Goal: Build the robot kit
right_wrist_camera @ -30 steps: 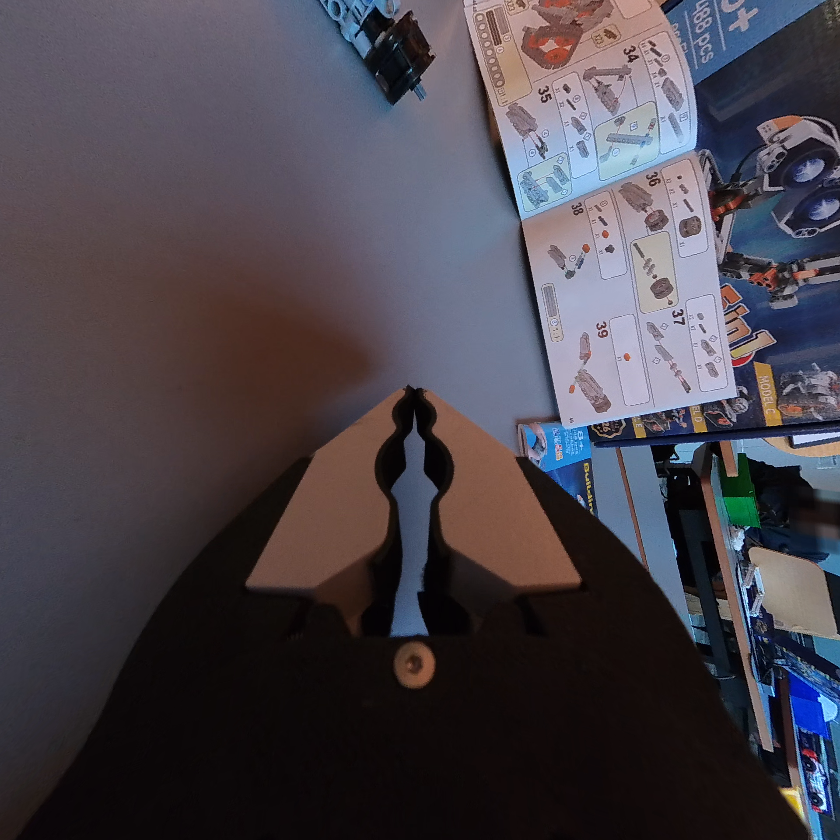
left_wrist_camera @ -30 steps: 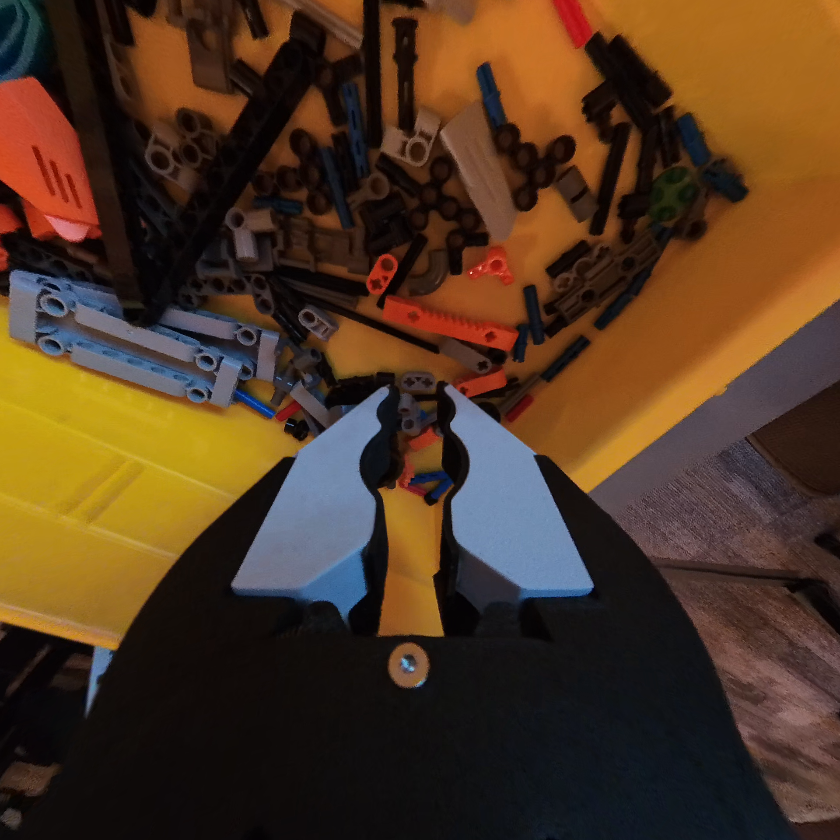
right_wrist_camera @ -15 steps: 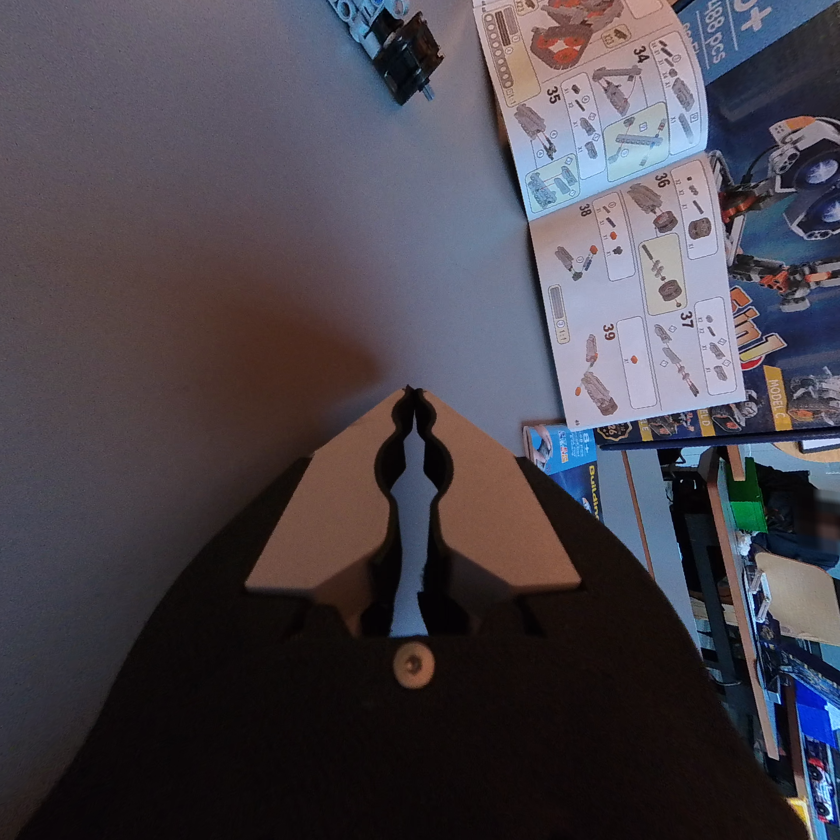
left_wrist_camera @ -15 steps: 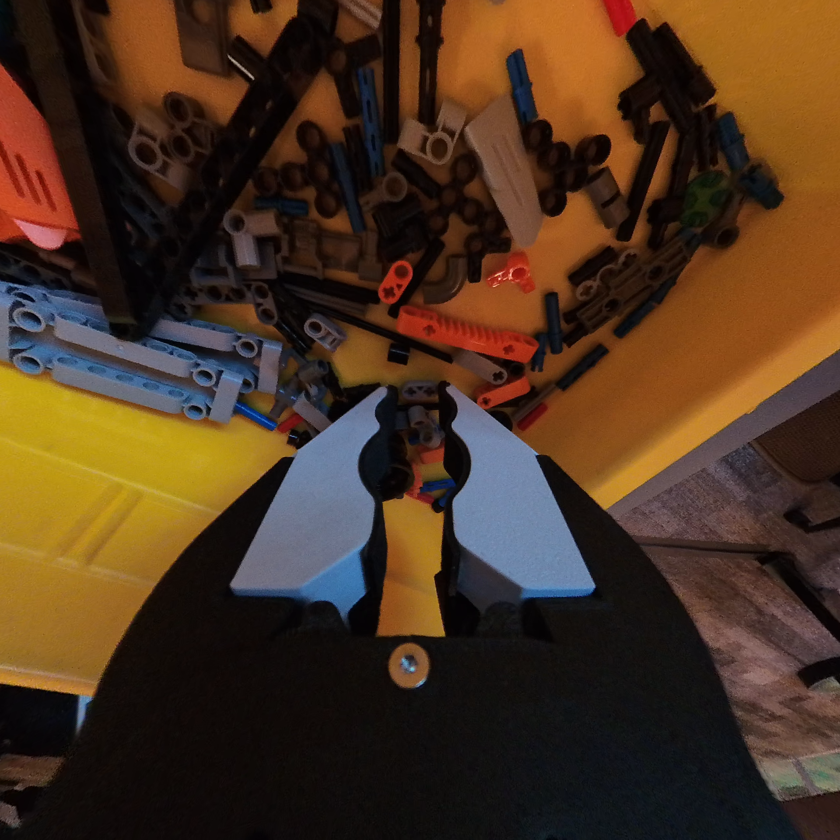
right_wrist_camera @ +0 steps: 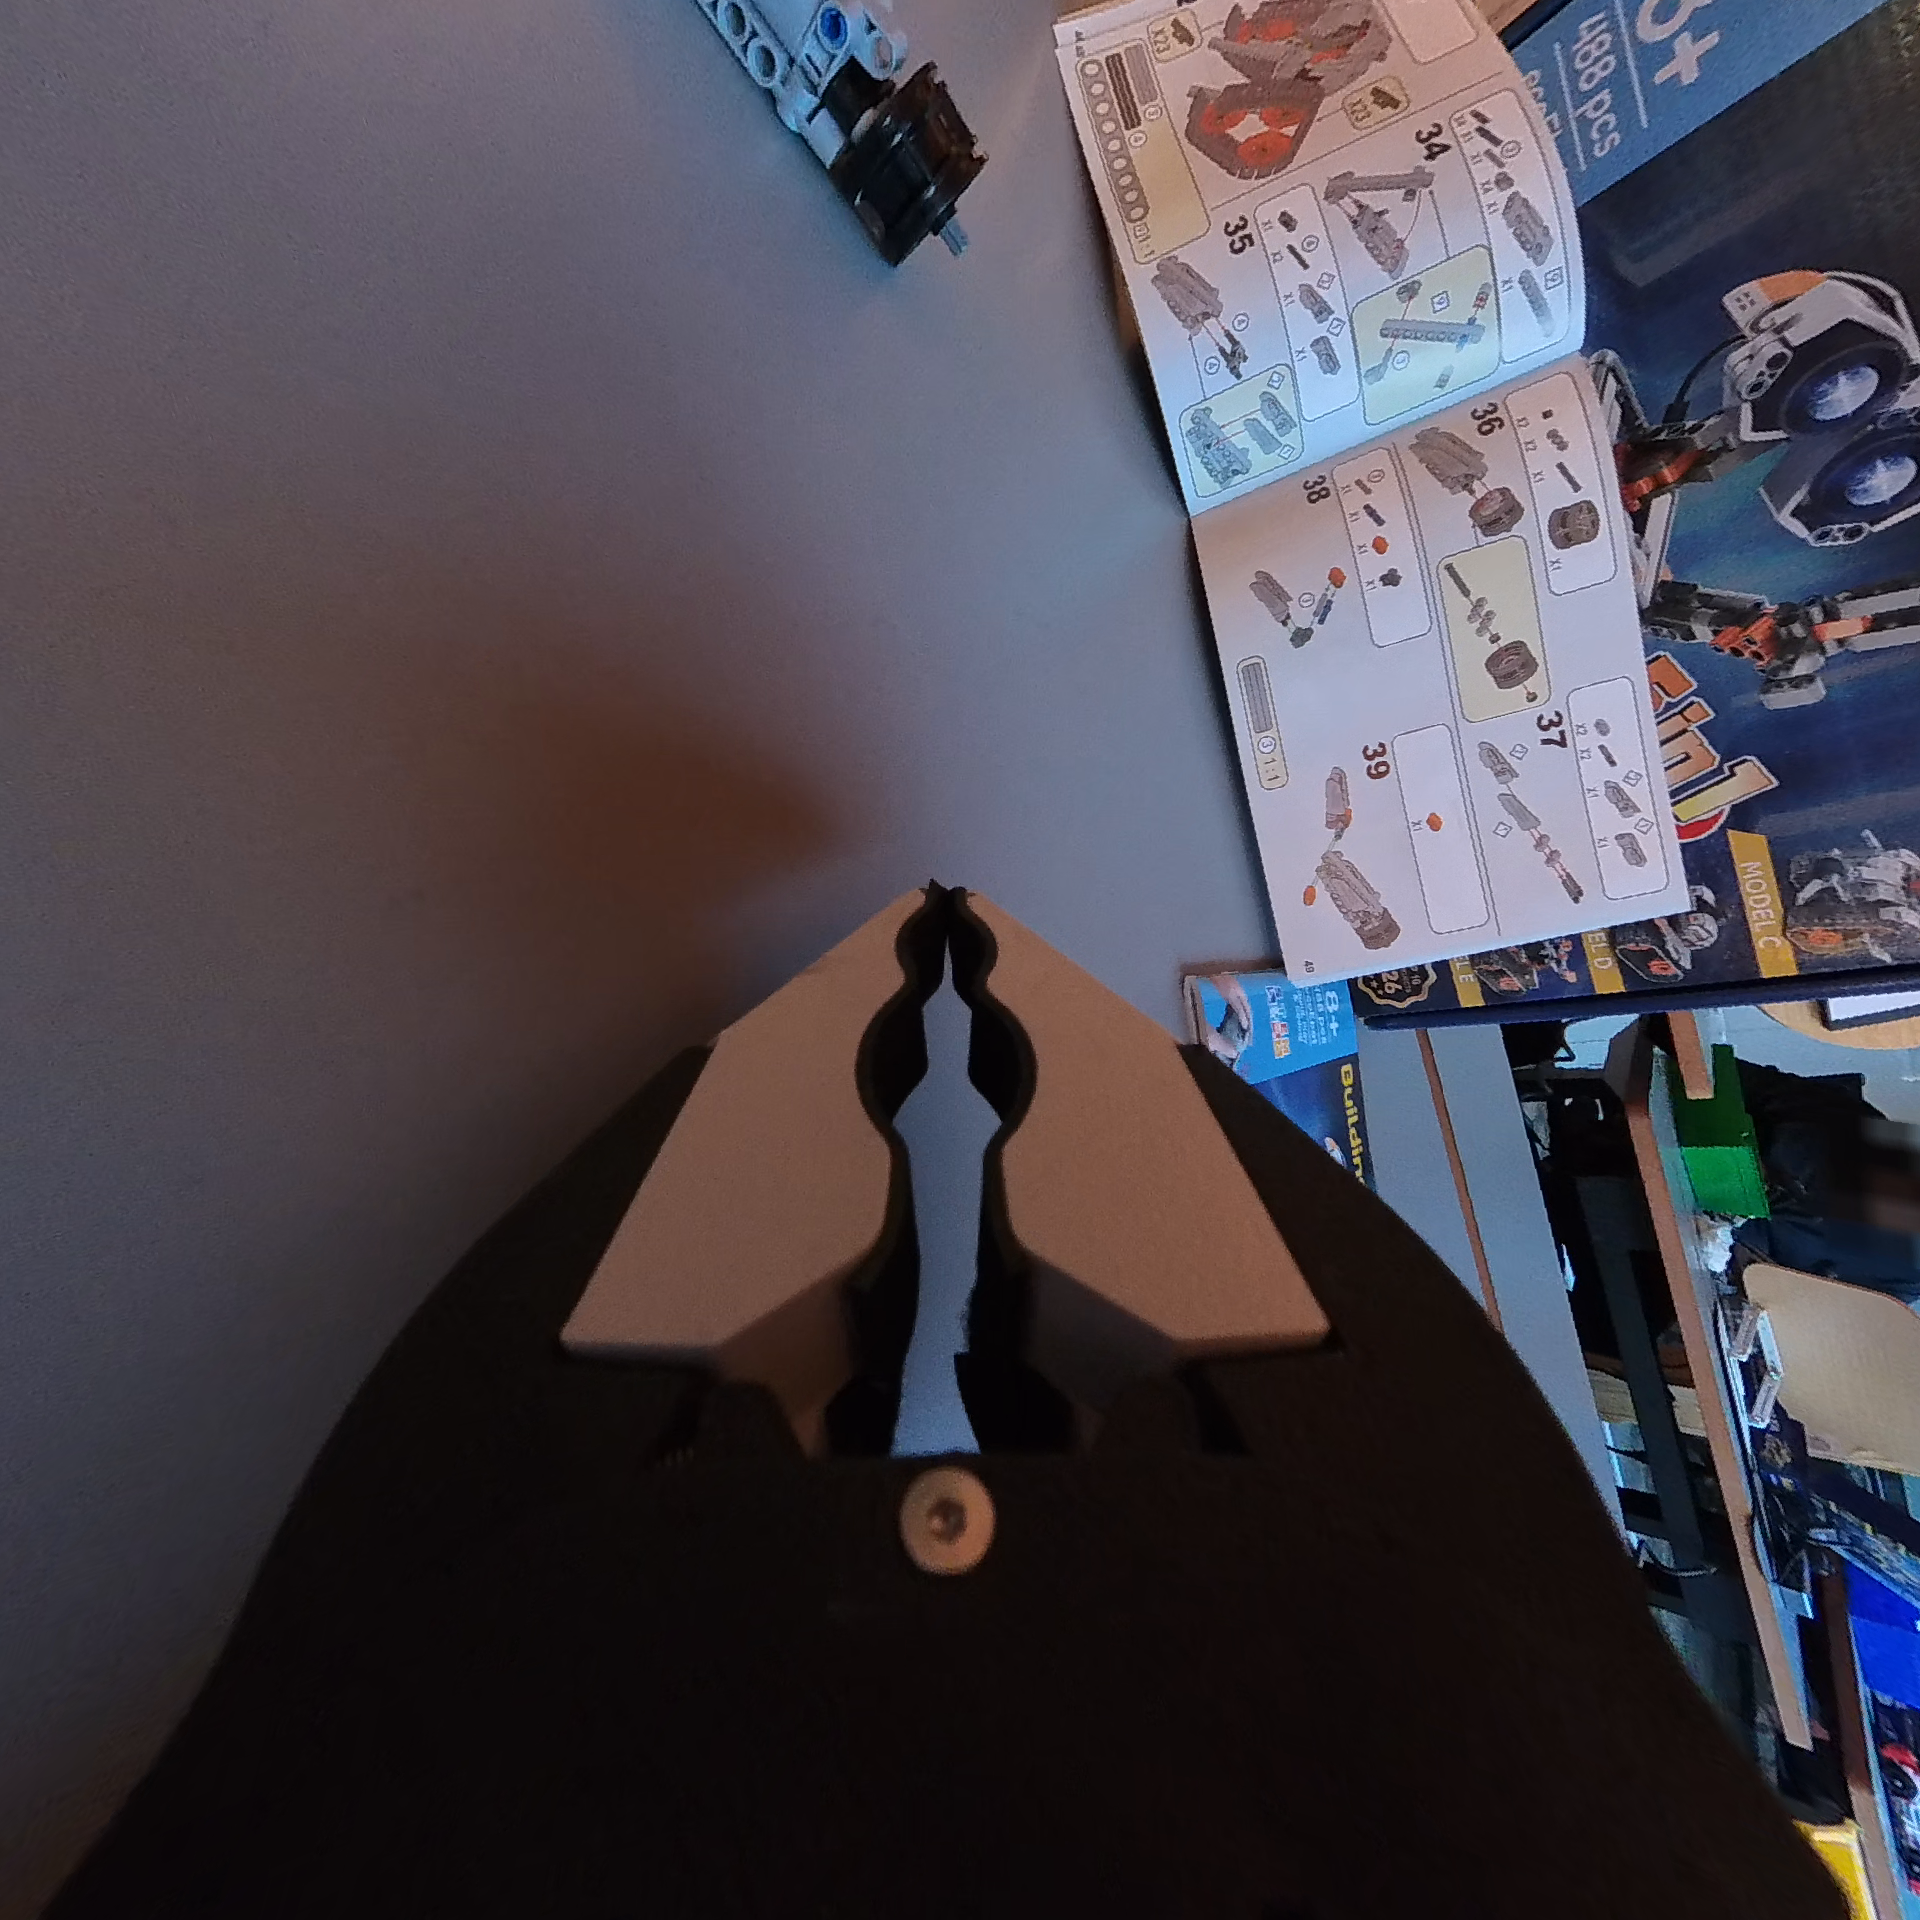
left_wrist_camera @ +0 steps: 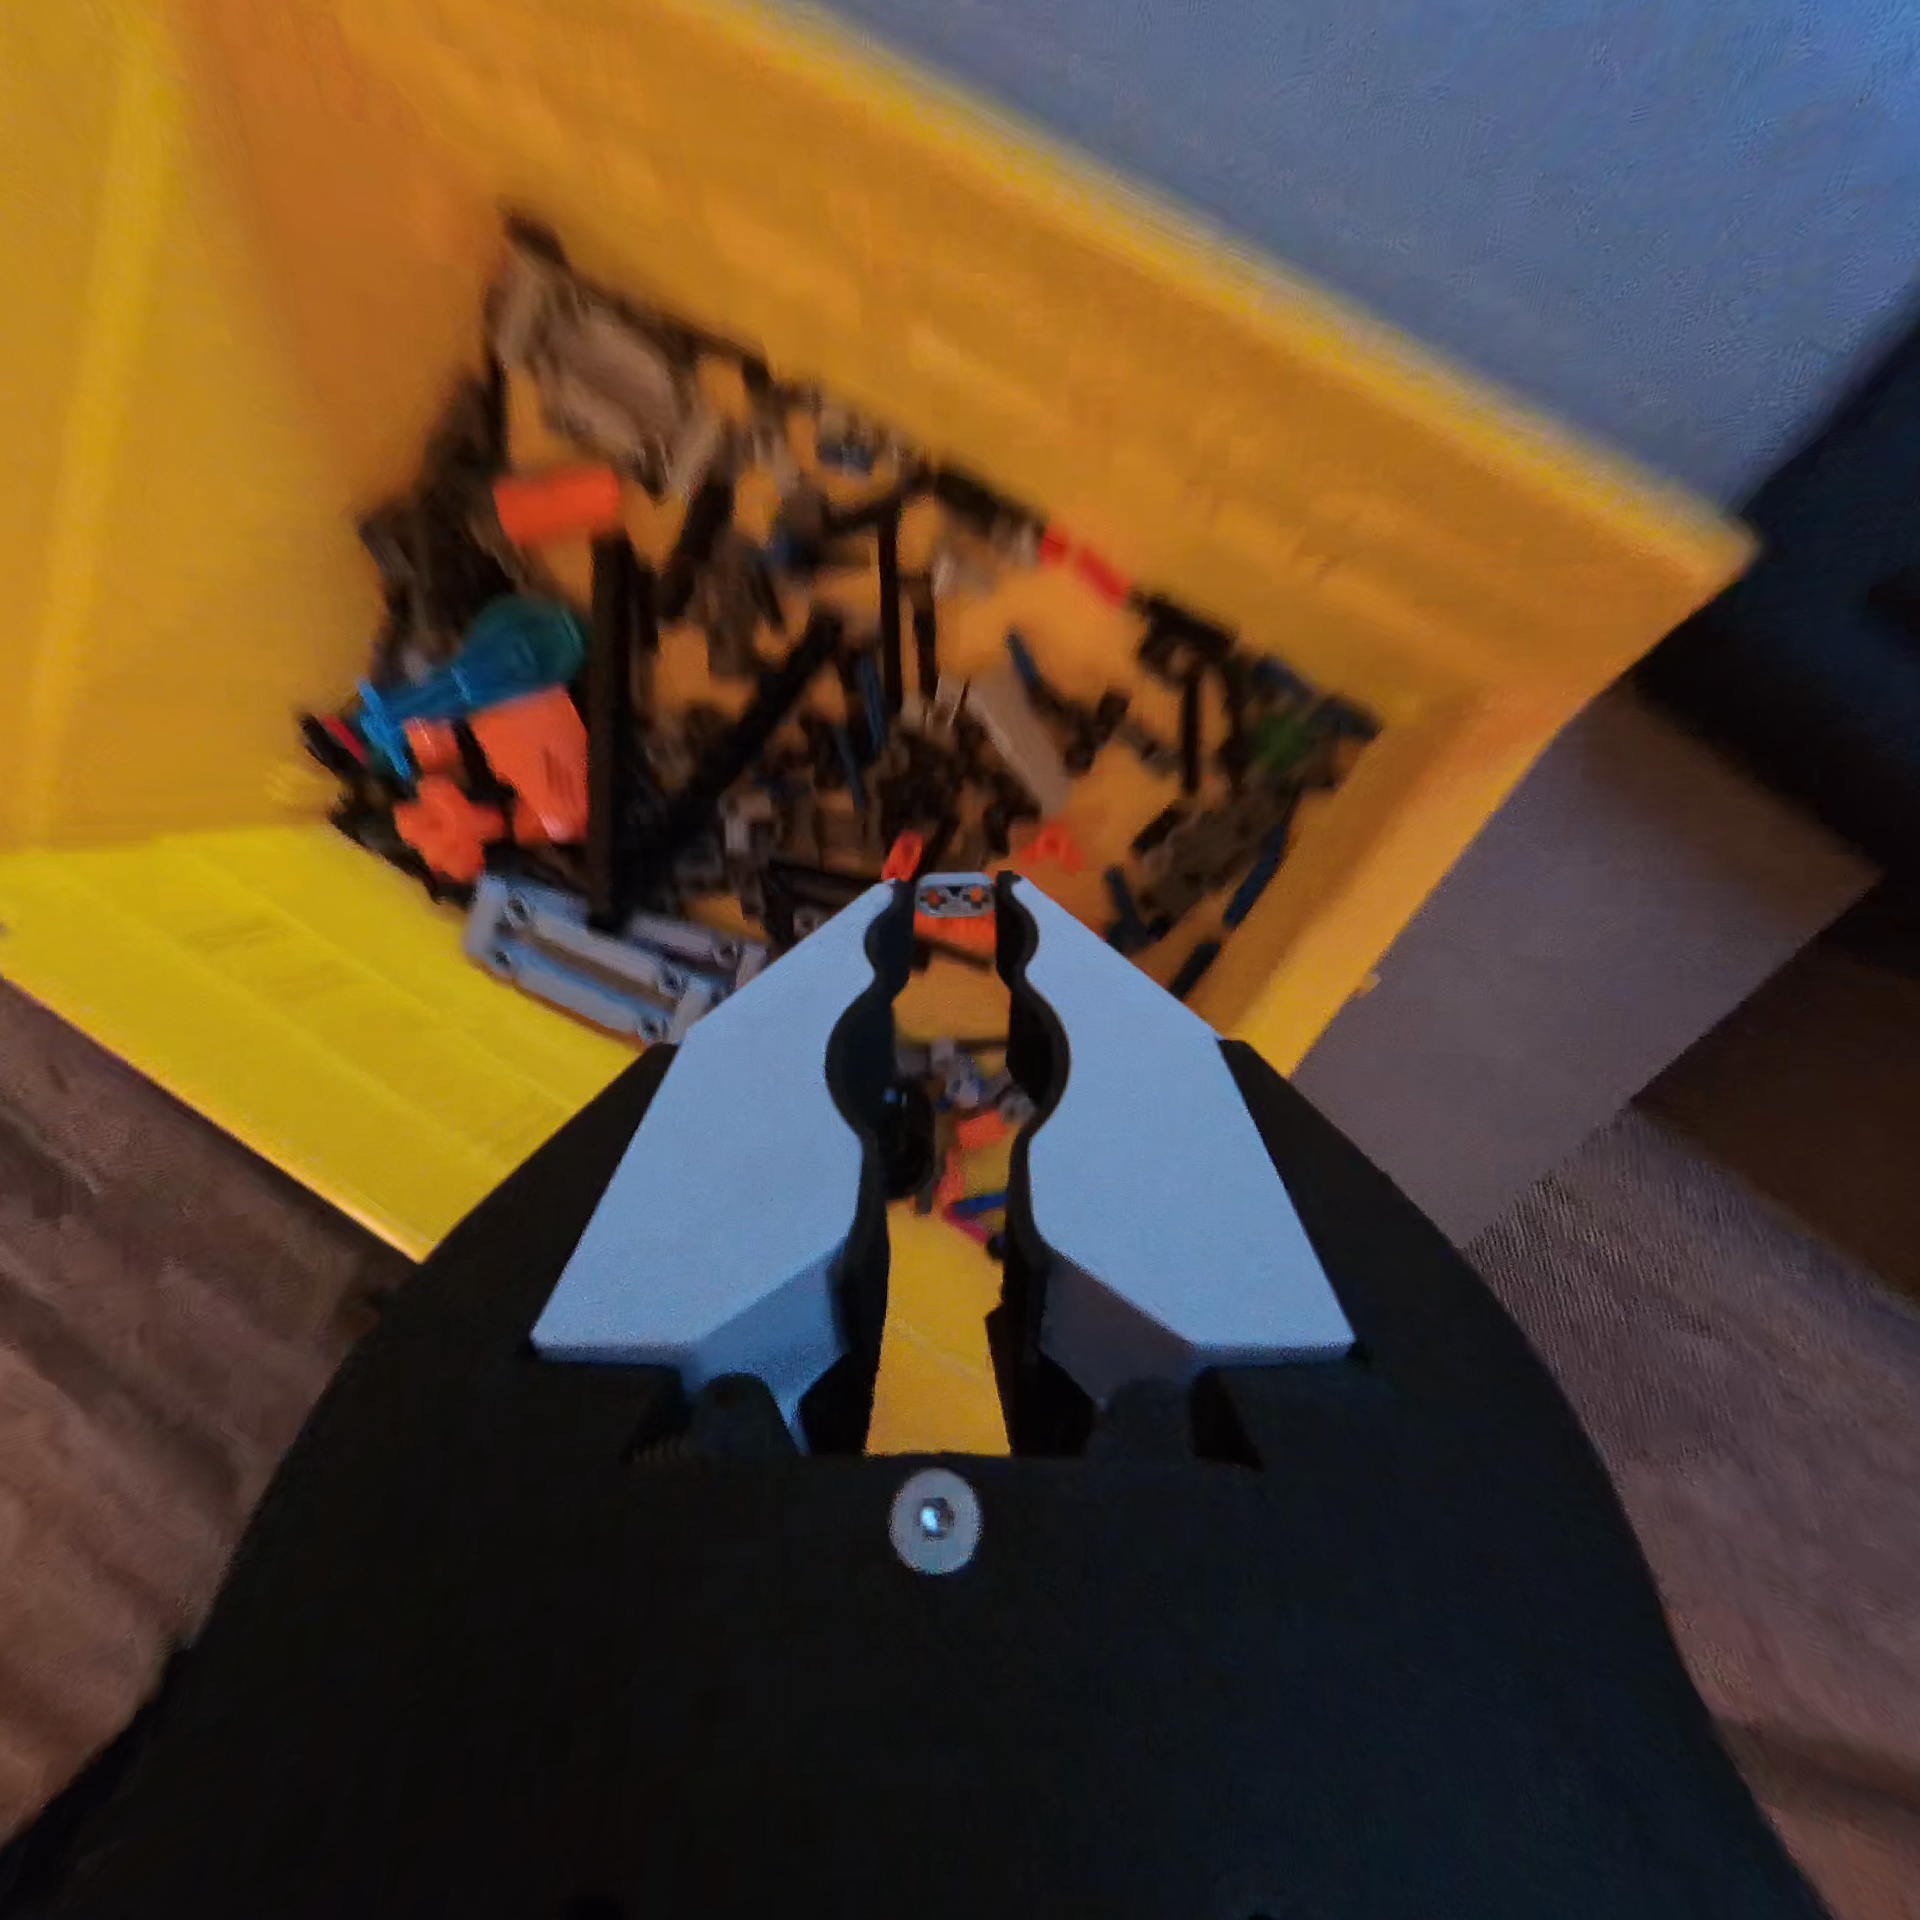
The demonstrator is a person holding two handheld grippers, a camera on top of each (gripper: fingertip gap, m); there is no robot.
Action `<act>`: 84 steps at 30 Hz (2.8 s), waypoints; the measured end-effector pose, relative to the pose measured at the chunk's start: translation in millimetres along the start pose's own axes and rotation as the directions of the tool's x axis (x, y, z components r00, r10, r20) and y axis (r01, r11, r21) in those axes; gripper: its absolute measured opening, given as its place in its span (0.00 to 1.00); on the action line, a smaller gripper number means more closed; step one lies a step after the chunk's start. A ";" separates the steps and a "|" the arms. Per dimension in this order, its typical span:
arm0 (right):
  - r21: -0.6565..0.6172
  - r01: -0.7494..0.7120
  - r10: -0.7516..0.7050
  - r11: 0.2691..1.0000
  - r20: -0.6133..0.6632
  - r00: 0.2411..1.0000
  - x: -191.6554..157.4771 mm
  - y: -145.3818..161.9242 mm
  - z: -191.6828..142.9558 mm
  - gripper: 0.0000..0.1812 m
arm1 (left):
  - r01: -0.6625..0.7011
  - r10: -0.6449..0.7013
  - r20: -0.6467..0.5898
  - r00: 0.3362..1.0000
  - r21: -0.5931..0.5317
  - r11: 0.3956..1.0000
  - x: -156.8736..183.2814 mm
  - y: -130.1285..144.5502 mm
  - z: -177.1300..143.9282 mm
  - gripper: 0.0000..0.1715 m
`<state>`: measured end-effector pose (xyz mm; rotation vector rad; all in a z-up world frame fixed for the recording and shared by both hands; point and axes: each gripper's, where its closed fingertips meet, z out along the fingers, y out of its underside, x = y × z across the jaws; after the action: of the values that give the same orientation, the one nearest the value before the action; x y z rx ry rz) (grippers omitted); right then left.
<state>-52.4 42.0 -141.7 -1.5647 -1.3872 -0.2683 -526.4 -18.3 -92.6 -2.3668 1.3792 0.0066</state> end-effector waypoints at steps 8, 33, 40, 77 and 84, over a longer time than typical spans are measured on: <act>-0.002 -0.013 0.013 1.000 0.006 1.000 1.4 -0.6 -2.8 0.00 | -0.147 0.204 -0.127 0.971 0.358 0.922 69.3 -170.3 -34.7 0.08; 0.006 -0.029 0.027 1.000 0.173 0.985 -18.7 -1.9 -35.0 0.00 | -0.434 0.412 -0.321 0.853 0.003 0.901 168.7 -328.0 161.4 0.08; 0.009 -0.047 0.045 0.999 0.174 0.984 -17.4 1.8 -34.6 0.00 | -0.311 0.340 -0.271 0.900 0.147 0.939 156.9 -344.2 121.6 0.22; -0.050 -0.042 0.050 0.998 0.163 0.985 -16.2 13.0 -24.9 0.00 | 0.757 -0.830 0.095 0.550 -0.477 0.447 24.9 81.7 31.6 0.09; -0.051 -0.016 0.025 0.999 0.180 0.983 -21.4 11.3 -24.7 0.00 | 0.785 -0.857 0.105 0.504 -0.469 0.404 22.3 87.7 38.8 0.08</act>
<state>-39.2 11.2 -150.6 -1.6761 -1.5125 -0.1519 -580.8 -61.7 -162.3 -3.2774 0.0319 -0.1456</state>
